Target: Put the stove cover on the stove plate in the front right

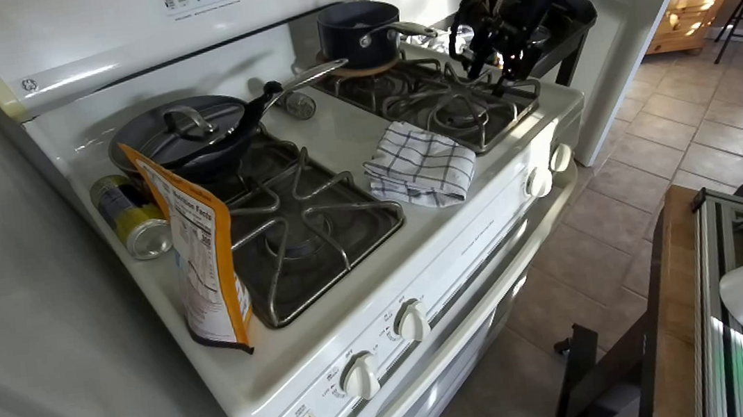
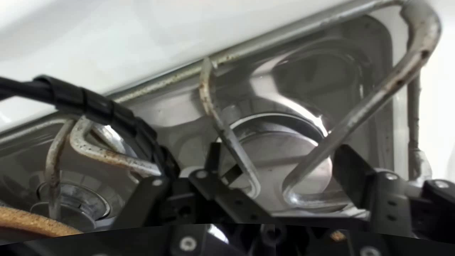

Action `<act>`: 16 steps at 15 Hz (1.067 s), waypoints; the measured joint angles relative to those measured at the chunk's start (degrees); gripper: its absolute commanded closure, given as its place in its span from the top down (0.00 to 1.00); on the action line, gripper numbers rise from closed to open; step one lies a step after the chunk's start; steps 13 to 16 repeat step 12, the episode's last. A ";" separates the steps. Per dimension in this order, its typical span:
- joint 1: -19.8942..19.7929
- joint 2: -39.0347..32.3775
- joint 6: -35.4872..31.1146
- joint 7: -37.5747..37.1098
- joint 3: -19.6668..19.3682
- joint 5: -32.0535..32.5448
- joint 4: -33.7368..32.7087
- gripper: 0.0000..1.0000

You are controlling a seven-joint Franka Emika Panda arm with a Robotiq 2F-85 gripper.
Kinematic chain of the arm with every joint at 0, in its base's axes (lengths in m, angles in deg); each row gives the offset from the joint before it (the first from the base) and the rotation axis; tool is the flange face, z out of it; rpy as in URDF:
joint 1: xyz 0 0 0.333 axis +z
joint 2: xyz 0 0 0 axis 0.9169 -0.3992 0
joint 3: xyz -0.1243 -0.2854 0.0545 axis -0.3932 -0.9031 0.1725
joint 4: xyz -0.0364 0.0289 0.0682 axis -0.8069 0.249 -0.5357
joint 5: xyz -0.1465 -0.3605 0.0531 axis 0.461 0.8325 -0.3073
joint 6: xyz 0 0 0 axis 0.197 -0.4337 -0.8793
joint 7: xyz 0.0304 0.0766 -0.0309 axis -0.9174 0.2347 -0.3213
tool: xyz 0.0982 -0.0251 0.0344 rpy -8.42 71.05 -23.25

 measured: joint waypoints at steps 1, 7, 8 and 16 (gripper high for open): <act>-0.07 0.97 1.45 0.00 -0.40 0.00 -0.03 1.00; -0.54 6.24 8.67 -0.36 -3.62 0.18 -0.21 1.00; -0.99 7.17 9.78 -0.64 -4.45 0.68 -0.28 1.00; -2.88 10.82 17.42 1.69 -9.51 0.39 -1.40 1.00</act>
